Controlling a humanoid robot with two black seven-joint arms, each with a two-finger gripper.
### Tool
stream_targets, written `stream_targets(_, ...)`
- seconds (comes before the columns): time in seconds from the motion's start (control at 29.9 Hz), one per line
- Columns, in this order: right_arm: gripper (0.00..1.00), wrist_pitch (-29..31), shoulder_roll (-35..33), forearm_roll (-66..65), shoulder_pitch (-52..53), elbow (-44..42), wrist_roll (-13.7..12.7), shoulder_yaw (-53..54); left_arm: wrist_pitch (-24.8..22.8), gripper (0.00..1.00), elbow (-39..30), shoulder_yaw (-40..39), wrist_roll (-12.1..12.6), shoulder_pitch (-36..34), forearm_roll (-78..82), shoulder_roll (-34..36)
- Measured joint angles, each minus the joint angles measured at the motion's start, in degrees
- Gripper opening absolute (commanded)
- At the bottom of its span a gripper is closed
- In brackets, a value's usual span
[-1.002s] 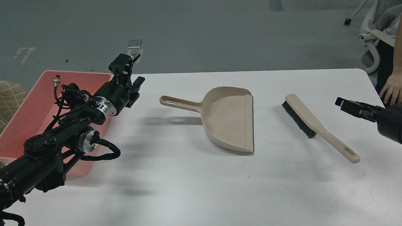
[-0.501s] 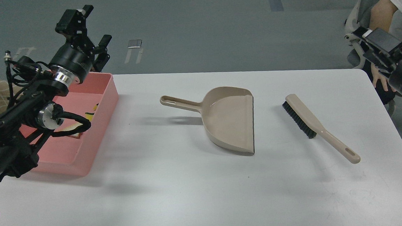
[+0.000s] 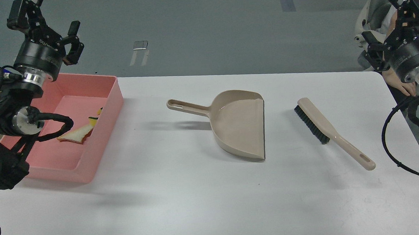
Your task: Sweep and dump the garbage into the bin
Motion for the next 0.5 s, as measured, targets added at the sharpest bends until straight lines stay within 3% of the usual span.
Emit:
stream_targets(0.2, 1.0, -0.4, 1.6, 8.8, 2.8, -8.2, 0.0, -0.2, 0.2, 0.98, -0.4, 0.0, 0.6, 1.4, 0.0, -0.2)
stream_targets(0.5, 1.0, 0.8, 4.9, 10.2, 3.7, -8.3, 0.0, -0.3, -0.2, 0.98, -0.2, -1.8, 3.9, 3.5, -2.4, -0.3)
